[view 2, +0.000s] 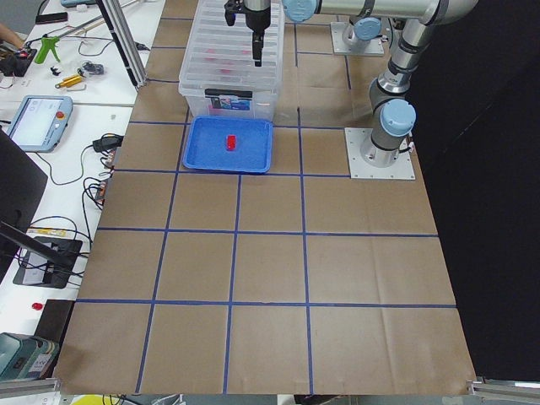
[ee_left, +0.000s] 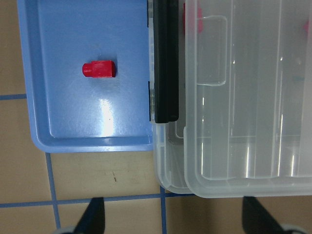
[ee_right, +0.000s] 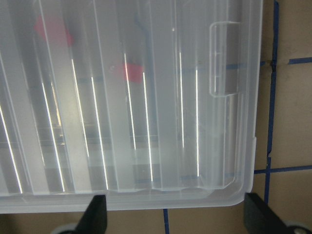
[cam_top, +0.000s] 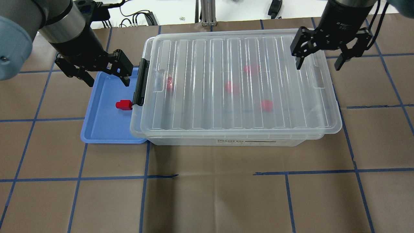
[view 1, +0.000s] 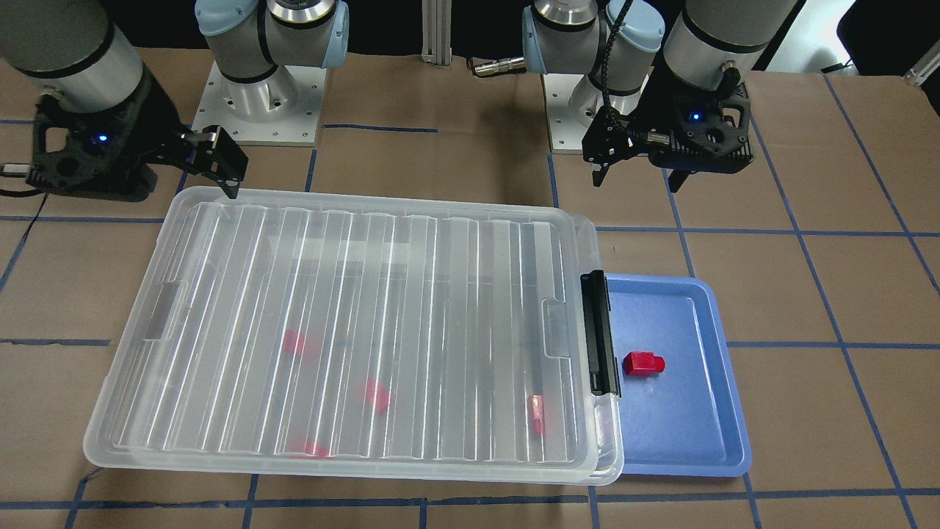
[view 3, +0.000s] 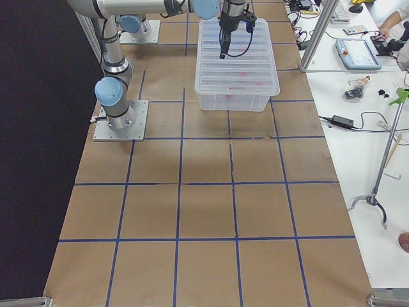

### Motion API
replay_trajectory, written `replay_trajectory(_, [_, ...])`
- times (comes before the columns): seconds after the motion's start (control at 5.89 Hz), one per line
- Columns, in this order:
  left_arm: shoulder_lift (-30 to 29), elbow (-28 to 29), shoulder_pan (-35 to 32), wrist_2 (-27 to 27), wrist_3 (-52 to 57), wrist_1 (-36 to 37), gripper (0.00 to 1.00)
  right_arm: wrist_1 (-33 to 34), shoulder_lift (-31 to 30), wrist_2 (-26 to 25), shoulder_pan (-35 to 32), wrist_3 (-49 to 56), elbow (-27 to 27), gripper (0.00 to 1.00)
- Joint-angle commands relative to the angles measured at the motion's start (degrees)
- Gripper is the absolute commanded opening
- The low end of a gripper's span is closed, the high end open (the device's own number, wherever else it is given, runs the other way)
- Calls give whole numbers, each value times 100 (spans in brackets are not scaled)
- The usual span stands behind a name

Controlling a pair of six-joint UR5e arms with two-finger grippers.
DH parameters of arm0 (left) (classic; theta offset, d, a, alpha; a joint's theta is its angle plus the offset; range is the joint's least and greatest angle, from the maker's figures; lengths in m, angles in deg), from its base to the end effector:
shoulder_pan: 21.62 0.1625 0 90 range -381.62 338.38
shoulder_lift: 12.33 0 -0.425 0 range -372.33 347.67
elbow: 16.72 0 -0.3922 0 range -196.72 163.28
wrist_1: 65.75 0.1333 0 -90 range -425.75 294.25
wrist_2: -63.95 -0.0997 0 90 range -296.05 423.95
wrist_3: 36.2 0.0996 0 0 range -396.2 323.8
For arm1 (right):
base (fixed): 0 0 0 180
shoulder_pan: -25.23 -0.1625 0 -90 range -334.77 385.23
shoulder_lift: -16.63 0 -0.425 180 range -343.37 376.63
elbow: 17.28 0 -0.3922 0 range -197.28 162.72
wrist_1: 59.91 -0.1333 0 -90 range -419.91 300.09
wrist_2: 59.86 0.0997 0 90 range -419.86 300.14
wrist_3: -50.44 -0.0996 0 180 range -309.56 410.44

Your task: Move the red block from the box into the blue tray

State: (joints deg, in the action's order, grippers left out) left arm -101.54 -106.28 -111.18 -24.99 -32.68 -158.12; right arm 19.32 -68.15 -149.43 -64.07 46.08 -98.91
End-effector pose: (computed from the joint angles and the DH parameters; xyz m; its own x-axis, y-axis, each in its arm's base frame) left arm -0.1314 -0.4850 0.4943 -0.9984 0.0534 0.0197 0.0537 0.9984 0.0187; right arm 0.1277 -0.5175 0.4954 -0.9961 0.0885 0.0027 0.0881 0.9872 0.1328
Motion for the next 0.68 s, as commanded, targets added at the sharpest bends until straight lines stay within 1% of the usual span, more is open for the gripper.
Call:
replay_trajectory(0.0, [0,0,0,0,0,0,98,48,-117,1,-202,-188,-229,100])
replay_trajectory(0.17, [0,0,0,0,0,0,98,170,-135,1,-167,-136,-205,100])
replay_trajectory(0.51, [0,0,0,0,0,0,98,171,-153,-8,-167,-197,-240,100])
